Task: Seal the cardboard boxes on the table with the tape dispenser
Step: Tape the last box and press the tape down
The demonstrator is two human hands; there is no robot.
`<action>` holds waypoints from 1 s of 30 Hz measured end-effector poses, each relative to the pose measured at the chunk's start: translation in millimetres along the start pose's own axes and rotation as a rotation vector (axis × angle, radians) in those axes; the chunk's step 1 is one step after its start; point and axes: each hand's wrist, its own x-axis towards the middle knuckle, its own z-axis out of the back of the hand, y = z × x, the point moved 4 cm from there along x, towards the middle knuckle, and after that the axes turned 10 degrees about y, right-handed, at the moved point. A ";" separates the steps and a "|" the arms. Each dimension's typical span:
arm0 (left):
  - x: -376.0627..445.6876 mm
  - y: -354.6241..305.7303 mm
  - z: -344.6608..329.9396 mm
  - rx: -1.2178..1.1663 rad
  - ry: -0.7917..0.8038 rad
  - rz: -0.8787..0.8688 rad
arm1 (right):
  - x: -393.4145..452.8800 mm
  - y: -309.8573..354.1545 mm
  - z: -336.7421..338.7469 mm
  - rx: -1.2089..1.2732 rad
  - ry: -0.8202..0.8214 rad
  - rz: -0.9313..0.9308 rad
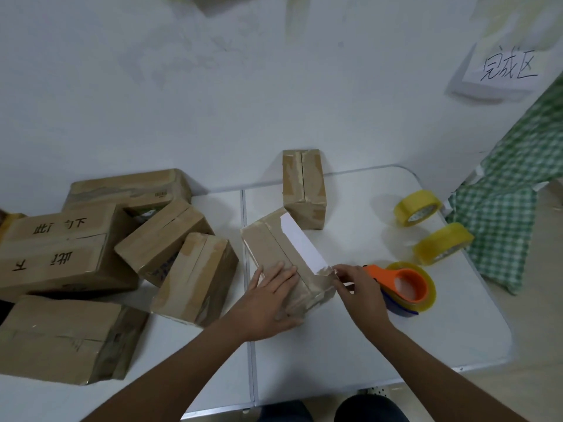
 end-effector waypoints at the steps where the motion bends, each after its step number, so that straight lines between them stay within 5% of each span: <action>1: 1.1 -0.4 -2.3 0.011 -0.001 -0.020 | -1.8 0.4 0.9 -0.006 0.003 0.009; 22: 23.8 -4.0 -0.8 -0.043 -0.153 -0.111 | -23.3 -5.3 13.4 -0.282 0.137 0.280; 27: 24.9 1.9 -5.9 0.073 -0.161 -0.100 | -12.4 -47.6 50.7 -0.222 -0.088 -0.042; 30: 25.5 1.3 -6.0 0.108 -0.150 -0.092 | -1.7 -86.8 62.1 -0.367 0.027 -0.345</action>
